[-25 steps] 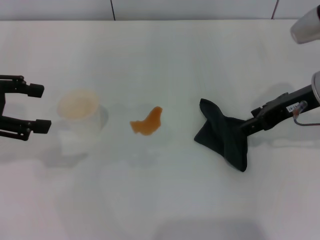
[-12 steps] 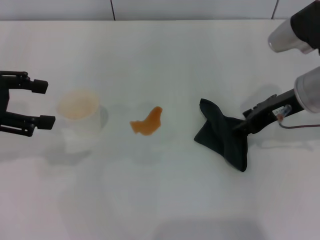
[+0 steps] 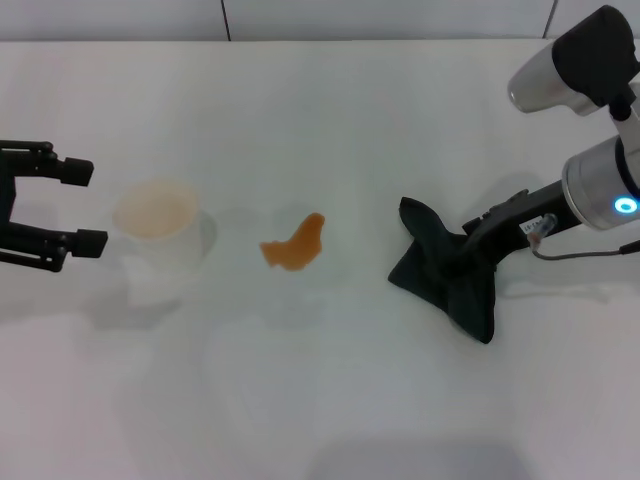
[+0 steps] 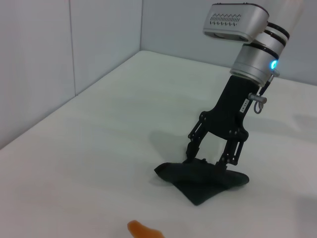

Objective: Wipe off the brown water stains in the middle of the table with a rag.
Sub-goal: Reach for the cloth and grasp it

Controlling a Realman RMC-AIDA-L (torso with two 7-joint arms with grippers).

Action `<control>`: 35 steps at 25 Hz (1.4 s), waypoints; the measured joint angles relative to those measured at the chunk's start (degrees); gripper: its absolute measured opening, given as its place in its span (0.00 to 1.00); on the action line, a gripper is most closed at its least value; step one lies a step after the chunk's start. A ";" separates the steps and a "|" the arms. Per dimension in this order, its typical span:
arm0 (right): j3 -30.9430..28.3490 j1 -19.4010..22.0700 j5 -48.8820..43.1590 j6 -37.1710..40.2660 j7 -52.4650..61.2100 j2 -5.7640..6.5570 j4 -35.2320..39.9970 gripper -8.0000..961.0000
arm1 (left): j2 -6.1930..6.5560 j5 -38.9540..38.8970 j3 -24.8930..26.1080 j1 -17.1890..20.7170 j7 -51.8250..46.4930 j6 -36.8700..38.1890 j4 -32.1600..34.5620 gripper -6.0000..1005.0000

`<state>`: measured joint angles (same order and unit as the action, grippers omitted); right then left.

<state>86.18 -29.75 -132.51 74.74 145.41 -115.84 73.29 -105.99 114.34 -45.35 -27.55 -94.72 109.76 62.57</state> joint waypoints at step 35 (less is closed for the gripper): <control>4.68 0.66 -0.49 -5.76 0.64 0.08 -2.66 0.87 | 0.13 0.13 0.09 0.17 0.42 -0.16 0.00 0.86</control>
<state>90.86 -29.09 -133.00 68.98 146.05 -115.76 70.64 -105.87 114.47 -45.26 -27.38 -94.31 109.59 62.58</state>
